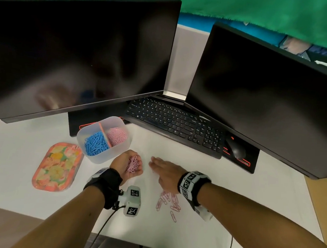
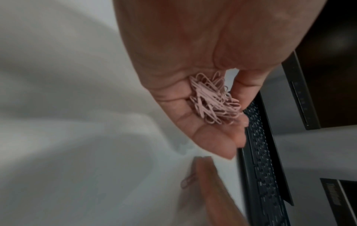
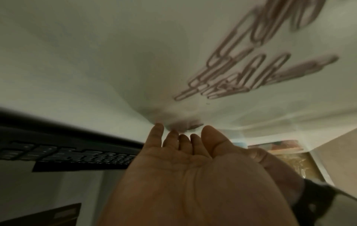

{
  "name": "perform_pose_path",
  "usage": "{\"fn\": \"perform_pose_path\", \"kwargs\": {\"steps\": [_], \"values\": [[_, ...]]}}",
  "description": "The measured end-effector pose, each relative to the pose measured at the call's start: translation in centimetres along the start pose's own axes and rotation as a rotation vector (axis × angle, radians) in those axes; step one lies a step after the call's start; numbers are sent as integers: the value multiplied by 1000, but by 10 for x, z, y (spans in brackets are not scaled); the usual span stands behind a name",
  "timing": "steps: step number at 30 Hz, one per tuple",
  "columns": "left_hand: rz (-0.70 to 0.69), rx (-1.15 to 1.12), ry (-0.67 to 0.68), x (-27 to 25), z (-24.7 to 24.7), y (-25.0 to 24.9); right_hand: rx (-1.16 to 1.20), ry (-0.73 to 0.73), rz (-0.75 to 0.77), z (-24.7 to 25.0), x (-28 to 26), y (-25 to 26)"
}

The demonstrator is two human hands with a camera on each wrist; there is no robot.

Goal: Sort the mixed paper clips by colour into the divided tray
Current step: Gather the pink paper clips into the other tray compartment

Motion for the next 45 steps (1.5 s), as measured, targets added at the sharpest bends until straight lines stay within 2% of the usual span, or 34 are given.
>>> {"fn": "perform_pose_path", "kwargs": {"steps": [8, 10, 12, 14, 16, 23, 26, 28, 30, 32, 37, 39, 42, 45], "values": [[6, -66, 15, -5, -6, 2, -79, 73, 126, -42, -51, -19], [10, -54, 11, -4, -6, 5, -105, -9, 231, -48, -60, -17], [19, -20, 14, -4, -8, 9, -230, -67, 380, -58, -66, -7], [20, 7, 22, -5, -9, 11, -392, -56, 490, -74, -71, 2], [14, 25, 32, -7, -10, 10, -486, -35, 462, -85, -75, 1], [2, 46, 23, -12, -7, 8, -486, -131, 270, -68, -80, -33], [0, 57, 34, -13, -10, 6, -480, -118, 394, -77, -95, -41], [-4, 62, 43, -14, -12, 4, -444, -35, 505, -88, -113, -46], [-7, 66, 44, -15, -12, 2, -444, 29, 552, -98, -127, -48], [-4, 81, 39, -14, -12, 1, -448, 36, 522, -104, -127, -49], [22, 123, 39, -15, -16, 7, -382, -132, 385, -91, -94, -44], [25, 125, 49, -16, -20, 7, -267, -166, 296, -81, -86, -41], [26, 117, 54, -18, -24, 6, -12, -224, 73, -63, -77, -46], [27, 122, 54, -19, -25, 6, 22, -188, -26, -49, -69, -47]]}}
Point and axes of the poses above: each hand's wrist, its own x-axis towards the middle knuckle, its own z-axis out of the back of the hand, y = z × x, the point moved 3 cm from there along x, towards the middle knuckle, and after that the axes turned 12 degrees about -z, right-handed, at the moved point
